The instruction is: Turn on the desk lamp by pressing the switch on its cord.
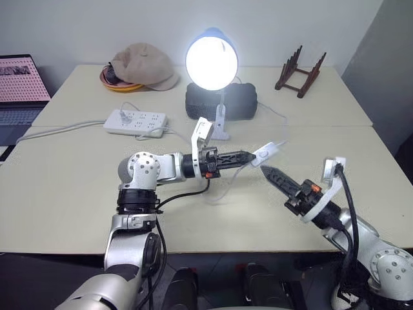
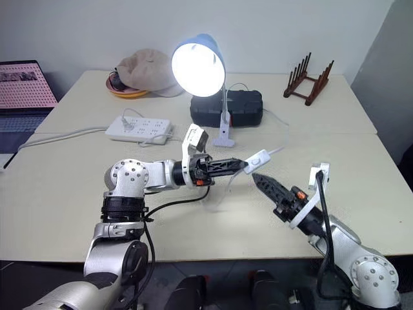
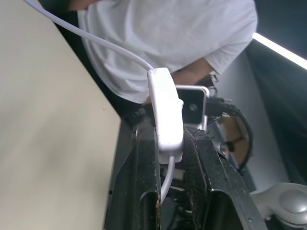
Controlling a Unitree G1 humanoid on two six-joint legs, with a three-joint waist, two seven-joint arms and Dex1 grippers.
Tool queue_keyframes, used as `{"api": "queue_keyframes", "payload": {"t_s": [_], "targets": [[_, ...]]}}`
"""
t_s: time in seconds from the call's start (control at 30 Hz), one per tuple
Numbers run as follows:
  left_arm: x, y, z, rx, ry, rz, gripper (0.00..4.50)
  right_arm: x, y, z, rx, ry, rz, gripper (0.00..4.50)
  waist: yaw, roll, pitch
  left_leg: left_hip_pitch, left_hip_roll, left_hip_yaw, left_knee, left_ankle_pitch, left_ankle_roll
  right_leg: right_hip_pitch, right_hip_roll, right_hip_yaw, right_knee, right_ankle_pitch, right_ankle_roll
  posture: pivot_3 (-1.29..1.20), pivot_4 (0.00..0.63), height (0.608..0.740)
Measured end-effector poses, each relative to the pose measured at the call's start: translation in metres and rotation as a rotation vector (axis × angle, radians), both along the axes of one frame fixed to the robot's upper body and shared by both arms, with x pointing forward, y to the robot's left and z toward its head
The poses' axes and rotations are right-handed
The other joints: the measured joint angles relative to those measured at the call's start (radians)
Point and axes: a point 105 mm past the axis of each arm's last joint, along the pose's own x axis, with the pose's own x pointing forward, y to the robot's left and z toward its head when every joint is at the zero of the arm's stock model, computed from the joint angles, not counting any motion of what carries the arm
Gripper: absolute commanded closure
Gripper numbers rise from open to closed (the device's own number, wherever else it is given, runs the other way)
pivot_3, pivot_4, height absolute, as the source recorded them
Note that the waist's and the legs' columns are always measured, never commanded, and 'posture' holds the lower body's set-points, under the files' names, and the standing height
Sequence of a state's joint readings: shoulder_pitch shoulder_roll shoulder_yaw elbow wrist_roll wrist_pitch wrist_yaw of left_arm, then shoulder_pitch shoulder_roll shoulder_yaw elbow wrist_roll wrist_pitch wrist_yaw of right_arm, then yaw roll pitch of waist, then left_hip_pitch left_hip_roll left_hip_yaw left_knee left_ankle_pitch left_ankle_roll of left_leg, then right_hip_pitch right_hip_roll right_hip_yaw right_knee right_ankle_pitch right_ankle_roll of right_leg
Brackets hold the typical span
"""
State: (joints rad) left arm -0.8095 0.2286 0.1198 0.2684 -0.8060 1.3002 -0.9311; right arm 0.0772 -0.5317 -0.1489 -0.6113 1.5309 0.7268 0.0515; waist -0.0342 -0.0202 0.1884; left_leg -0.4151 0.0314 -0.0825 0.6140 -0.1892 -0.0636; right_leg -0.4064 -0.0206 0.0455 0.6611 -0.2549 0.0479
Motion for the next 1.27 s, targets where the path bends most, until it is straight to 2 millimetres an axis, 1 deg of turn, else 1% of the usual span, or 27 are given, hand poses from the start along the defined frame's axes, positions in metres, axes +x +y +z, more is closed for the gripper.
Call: {"api": "queue_keyframes", "payload": {"t_s": [0.07,0.1,0.13,0.2,0.23,0.33,0.43,0.47,0.5,0.53,0.57,0.6,0.63,0.67,0.7,0.73,0.77,0.8,0.83,0.87,0.93,1.0,1.03,1.1,1.2,1.27], "targets": [[0.010,-0.001,-0.006,0.066,-0.083,0.043,4.14,-0.005,-0.009,-0.005,-0.099,-0.009,-0.005,1.14,0.003,0.000,0.000,0.000,0.000,0.001,0.000,0.000,0.000,0.000,0.000,0.001,-0.001,0.000,0.000,0.00,0.150,0.740],[0.016,-0.002,-0.012,0.105,-0.119,0.060,4.14,-0.007,-0.013,-0.008,-0.162,-0.017,-0.004,0.98,0.004,0.000,0.000,0.000,-0.001,0.001,0.000,0.000,0.000,0.000,-0.001,0.001,-0.001,0.000,0.000,0.00,0.150,0.740],[0.022,-0.005,-0.020,0.168,-0.185,0.081,4.14,-0.010,-0.017,-0.012,-0.251,-0.031,-0.002,0.68,0.006,0.000,0.000,0.000,-0.001,0.001,0.000,0.000,0.000,0.000,-0.001,0.001,-0.002,0.000,0.000,0.00,0.150,0.740],[0.035,-0.008,-0.044,0.317,-0.329,0.114,4.14,-0.014,-0.027,-0.020,-0.449,-0.073,-0.008,0.29,0.008,0.000,0.000,-0.001,-0.001,0.002,0.000,0.000,0.000,0.000,-0.001,0.001,-0.003,0.000,0.000,0.00,0.150,0.740],[0.038,-0.009,-0.055,0.368,-0.370,0.115,4.14,-0.013,-0.031,-0.021,-0.511,-0.093,-0.016,0.05,0.007,-0.001,0.000,-0.001,-0.001,0.002,0.000,0.000,0.000,0.000,-0.001,0.001,-0.003,0.000,0.000,0.00,0.150,0.740],[0.048,-0.017,-0.075,0.481,-0.532,0.117,4.14,-0.011,-0.037,-0.021,-0.651,-0.177,-0.053,0.05,0.008,-0.001,0.001,-0.002,-0.001,0.002,0.000,0.000,0.000,-0.001,-0.001,0.001,-0.004,0.000,0.000,0.00,0.150,0.740],[0.053,-0.022,-0.080,0.551,-0.693,0.096,4.14,-0.008,-0.041,-0.020,-0.743,-0.240,-0.089,0.05,0.007,-0.002,0.001,-0.003,-0.001,0.002,0.000,0.000,0.000,-0.001,-0.001,0.001,-0.004,0.000,0.000,0.00,0.150,0.740],[0.055,-0.024,-0.081,0.560,-0.732,0.088,3.43,-0.006,-0.042,-0.020,-0.767,-0.254,-0.103,0.00,0.007,-0.002,0.001,-0.003,-0.001,0.002,-0.001,0.000,0.000,-0.001,-0.001,0.001,-0.005,0.000,0.000,0.00,0.150,0.740],[0.056,-0.025,-0.081,0.569,-0.776,0.077,3.30,-0.004,-0.043,-0.020,-0.785,-0.272,-0.130,0.00,0.007,-0.002,0.001,-0.003,-0.001,0.002,-0.001,0.000,0.000,-0.001,-0.001,0.001,-0.005,0.000,0.001,0.00,0.150,0.740],[0.056,-0.026,-0.080,0.568,-0.812,0.061,2.95,-0.003,-0.043,-0.022,-0.794,-0.280,-0.143,0.00,0.007,-0.002,0.001,-0.003,-0.001,0.002,-0.001,0.000,0.000,-0.001,-0.001,0.001,-0.004,0.000,0.001,0.00,0.150,0.740],[0.056,-0.026,-0.079,0.571,-0.829,0.053,2.81,-0.002,-0.043,-0.022,-0.802,-0.281,-0.147,0.00,0.006,-0.002,0.001,-0.003,-0.001,0.002,-0.001,0.000,0.000,-0.001,-0.001,0.001,-0.004,0.000,0.001,0.00,0.150,0.740],[0.056,-0.026,-0.078,0.569,-0.843,0.043,2.54,-0.002,-0.044,-0.023,-0.808,-0.283,-0.154,0.00,0.006,-0.002,0.001,-0.003,-0.001,0.002,-0.001,0.000,0.000,-0.001,-0.001,0.001,-0.004,0.001,0.001,0.00,0.150,0.740],[0.056,-0.026,-0.077,0.568,-0.860,0.033,2.44,-0.002,-0.045,-0.023,-0.817,-0.287,-0.162,0.00,0.006,-0.002,0.001,-0.003,-0.001,0.002,-0.001,0.000,0.000,-0.001,-0.001,0.001,-0.004,0.001,0.002,0.00,0.150,0.740],[0.056,-0.025,-0.076,0.569,-0.877,0.022,2.25,-0.001,-0.046,-0.024,-0.823,-0.290,-0.170,0.00,0.006,-0.002,0.001,-0.003,-0.001,0.002,-0.001,0.000,0.000,-0.001,-0.001,0.001,-0.004,0.002,0.003,0.00,0.150,0.740],[0.056,-0.024,-0.075,0.569,-0.884,0.020,1.97,-0.001,-0.046,-0.024,-0.820,-0.290,-0.174,0.00,0.005,-0.002,0.001,-0.003,-0.001,0.002,-0.001,0.000,0.000,-0.001,-0.001,0.001,-0.004,0.002,0.003,0.00,0.150,0.740],[0.057,-0.021,-0.074,0.569,-0.886,0.016,1.80,-0.001,-0.046,-0.024,-0.819,-0.290,-0.174,0.00,0.004,-0.002,0.001,-0.003,-0.001,0.002,-0.001,0.000,0.000,-0.001,-0.001,0.001,-0.004,0.002,0.003,0.00,0.150,0.740],[0.058,-0.012,-0.072,0.577,-0.887,0.011,1.63,-0.002,-0.047,-0.025,-0.829,-0.294,-0.169,0.00,0.003,-0.002,0.001,-0.002,-0.001,0.002,-0.001,0.000,0.000,-0.001,-0.001,0.001,-0.004,0.002,0.003,0.00,0.150,0.740],[0.059,-0.009,-0.071,0.581,-0.887,0.012,1.35,-0.002,-0.047,-0.025,-0.831,-0.295,-0.168,0.00,0.001,-0.002,0.001,-0.002,-0.001,0.002,-0.001,0.000,0.000,-0.001,-0.001,0.001,-0.004,0.002,0.003,0.00,0.150,0.740],[0.060,0.000,-0.068,0.588,-0.889,0.018,1.22,-0.002,-0.048,-0.025,-0.835,-0.297,-0.164,0.00,0.000,-0.002,0.001,-0.002,-0.001,0.002,-0.001,0.000,0.000,-0.001,-0.001,0.001,-0.004,0.002,0.003,0.00,0.150,0.740],[0.062,0.009,-0.064,0.595,-0.892,0.028,1.09,-0.002,-0.049,-0.025,-0.835,-0.298,-0.160,0.00,0.000,-0.002,0.001,-0.002,0.000,0.001,-0.001,0.000,0.000,-0.001,-0.001,0.001,-0.003,0.002,0.003,0.00,0.150,0.740],[0.064,0.025,-0.053,0.603,-0.900,0.043,0.68,-0.002,-0.052,-0.022,-0.834,-0.311,-0.152,0.00,0.002,-0.001,0.001,-0.002,0.000,0.001,-0.001,0.000,0.000,-0.001,-0.001,0.001,-0.003,0.002,0.003,0.00,0.150,0.740],[0.060,0.048,-0.043,0.613,-0.907,0.046,0.21,-0.002,-0.055,-0.020,-0.840,-0.325,-0.111,0.00,-0.002,-0.001,0.001,-0.002,0.000,0.002,-0.001,0.000,0.000,-0.001,-0.001,0.001,-0.003,0.002,0.003,0.00,0.150,0.740],[0.059,0.063,-0.038,0.625,-0.904,0.064,0.09,-0.002,-0.059,-0.020,-0.847,-0.327,-0.100,0.00,-0.004,-0.001,0.001,-0.001,0.000,0.002,-0.002,0.000,0.000,-0.001,-0.001,0.001,-0.003,0.002,0.003,0.00,0.150,0.740],[0.057,0.093,-0.027,0.651,-0.915,0.146,0.09,0.000,-0.066,-0.019,-0.857,-0.330,-0.069,0.00,-0.001,-0.001,0.001,-0.001,0.000,0.001,-0.002,0.000,0.000,-0.001,-0.001,0.000,-0.003,0.002,0.003,0.00,0.150,0.740],[0.049,0.107,-0.025,0.659,-0.908,0.184,0.09,0.006,-0.073,-0.019,-0.878,-0.351,-0.045,0.00,0.003,-0.001,0.001,-0.001,0.000,0.002,-0.002,0.000,0.000,0.000,-0.001,0.000,-0.003,0.001,0.003,0.00,0.150,0.740],[0.045,0.117,-0.030,0.679,-0.880,0.232,0.09,0.013,-0.077,-0.017,-0.868,-0.369,-0.034,0.00,0.007,-0.001,0.001,-0.001,0.000,0.001,-0.001,0.000,0.000,0.000,-0.001,0.000,-0.003,0.001,0.003,0.00,0.150,0.740]]}}
